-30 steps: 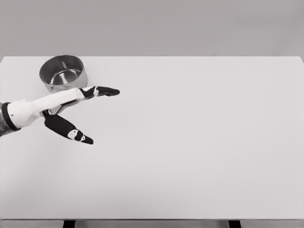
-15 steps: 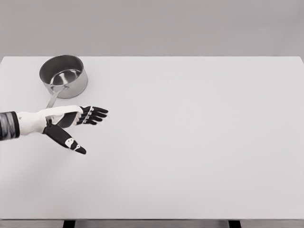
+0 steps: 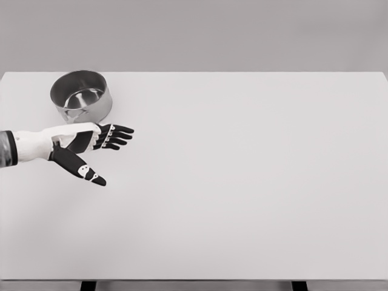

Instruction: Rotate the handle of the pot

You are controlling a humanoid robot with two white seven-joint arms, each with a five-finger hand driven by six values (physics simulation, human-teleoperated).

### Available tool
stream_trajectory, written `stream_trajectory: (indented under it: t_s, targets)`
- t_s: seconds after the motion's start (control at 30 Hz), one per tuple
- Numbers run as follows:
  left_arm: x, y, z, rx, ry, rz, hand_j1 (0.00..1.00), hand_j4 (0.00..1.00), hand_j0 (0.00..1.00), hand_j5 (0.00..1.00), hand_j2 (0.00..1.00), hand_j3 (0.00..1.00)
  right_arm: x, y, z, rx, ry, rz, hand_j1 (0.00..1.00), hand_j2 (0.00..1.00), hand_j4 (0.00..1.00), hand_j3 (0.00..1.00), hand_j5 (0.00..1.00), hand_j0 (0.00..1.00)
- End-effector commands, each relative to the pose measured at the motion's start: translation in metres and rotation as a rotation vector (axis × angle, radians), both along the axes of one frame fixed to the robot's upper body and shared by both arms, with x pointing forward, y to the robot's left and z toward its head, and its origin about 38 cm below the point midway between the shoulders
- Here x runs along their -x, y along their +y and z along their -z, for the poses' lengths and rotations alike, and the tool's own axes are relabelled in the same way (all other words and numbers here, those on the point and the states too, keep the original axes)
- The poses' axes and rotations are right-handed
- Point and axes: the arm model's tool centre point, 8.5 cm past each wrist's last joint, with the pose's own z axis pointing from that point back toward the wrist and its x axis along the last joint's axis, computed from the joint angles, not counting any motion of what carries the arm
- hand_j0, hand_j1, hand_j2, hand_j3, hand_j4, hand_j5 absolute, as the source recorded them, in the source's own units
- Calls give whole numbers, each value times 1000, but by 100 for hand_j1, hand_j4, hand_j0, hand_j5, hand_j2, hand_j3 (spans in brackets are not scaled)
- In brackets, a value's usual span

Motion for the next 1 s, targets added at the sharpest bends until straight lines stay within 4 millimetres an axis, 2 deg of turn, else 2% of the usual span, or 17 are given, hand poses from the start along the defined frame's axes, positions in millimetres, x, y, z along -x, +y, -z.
stream_trajectory:
  t_s: [0.0, 0.23, 0.57, 0.97]
  targets:
    - [0, 1, 2, -26, 4, -8, 100, 100, 100, 100, 100, 100, 0, 0, 0, -1, 1, 0, 100, 100, 100, 100, 100, 100]
    - [-1, 5, 8, -95, -25, -12, 100, 100, 100, 100, 100, 100, 0, 0, 0, 0, 0, 0, 100, 100, 100, 100, 100, 100]
    - [-6, 13, 4, -195, -101, -25, 100, 100, 100, 100, 100, 100, 0, 0, 0, 0, 0, 0, 100, 100, 100, 100, 100, 100]
    - [-10, 24, 8, -277, -130, -49, 100, 100, 100, 100, 100, 100, 0, 0, 0, -1, 1, 0, 100, 100, 100, 100, 100, 100]
